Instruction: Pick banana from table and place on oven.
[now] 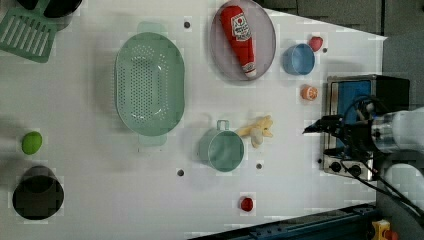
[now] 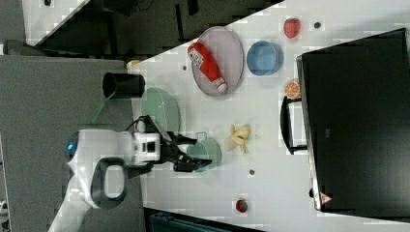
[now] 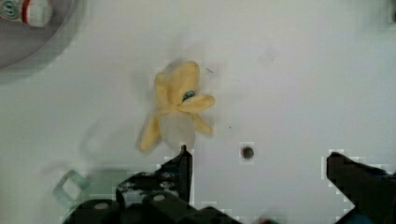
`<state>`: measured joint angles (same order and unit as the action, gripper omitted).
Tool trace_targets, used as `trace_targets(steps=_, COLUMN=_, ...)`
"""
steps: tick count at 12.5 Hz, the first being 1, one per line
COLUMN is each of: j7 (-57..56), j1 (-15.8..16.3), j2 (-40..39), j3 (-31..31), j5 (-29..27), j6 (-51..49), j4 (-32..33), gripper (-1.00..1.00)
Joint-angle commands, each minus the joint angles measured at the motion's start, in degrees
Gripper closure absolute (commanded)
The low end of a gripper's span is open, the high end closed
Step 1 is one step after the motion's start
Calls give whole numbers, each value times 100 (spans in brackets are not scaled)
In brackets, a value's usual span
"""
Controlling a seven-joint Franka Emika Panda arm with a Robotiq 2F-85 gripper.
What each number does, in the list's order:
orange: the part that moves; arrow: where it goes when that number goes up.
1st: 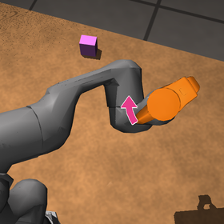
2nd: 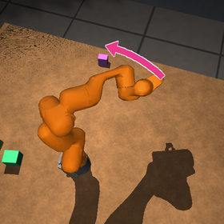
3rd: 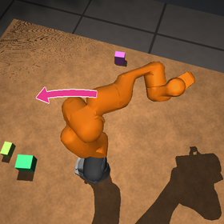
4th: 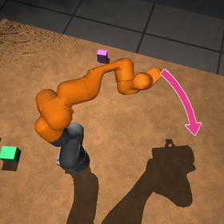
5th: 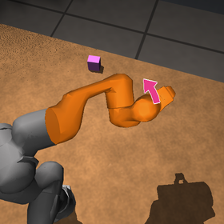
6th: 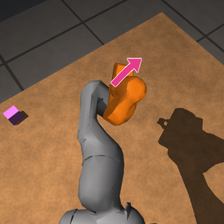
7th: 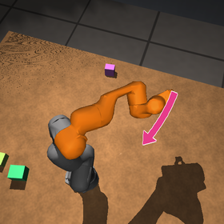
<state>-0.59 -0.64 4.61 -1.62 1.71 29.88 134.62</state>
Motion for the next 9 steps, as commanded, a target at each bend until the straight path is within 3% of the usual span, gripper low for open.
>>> trace_targets(steps=1, j7=124, j1=-58, j2=-249, j3=30, j5=-18, j6=759, j4=54, gripper=-100)
trace_targets(steps=9, j7=674, j1=3, j2=-1752, j3=-186, j5=-25, j6=2644, j4=391, gripper=-100)
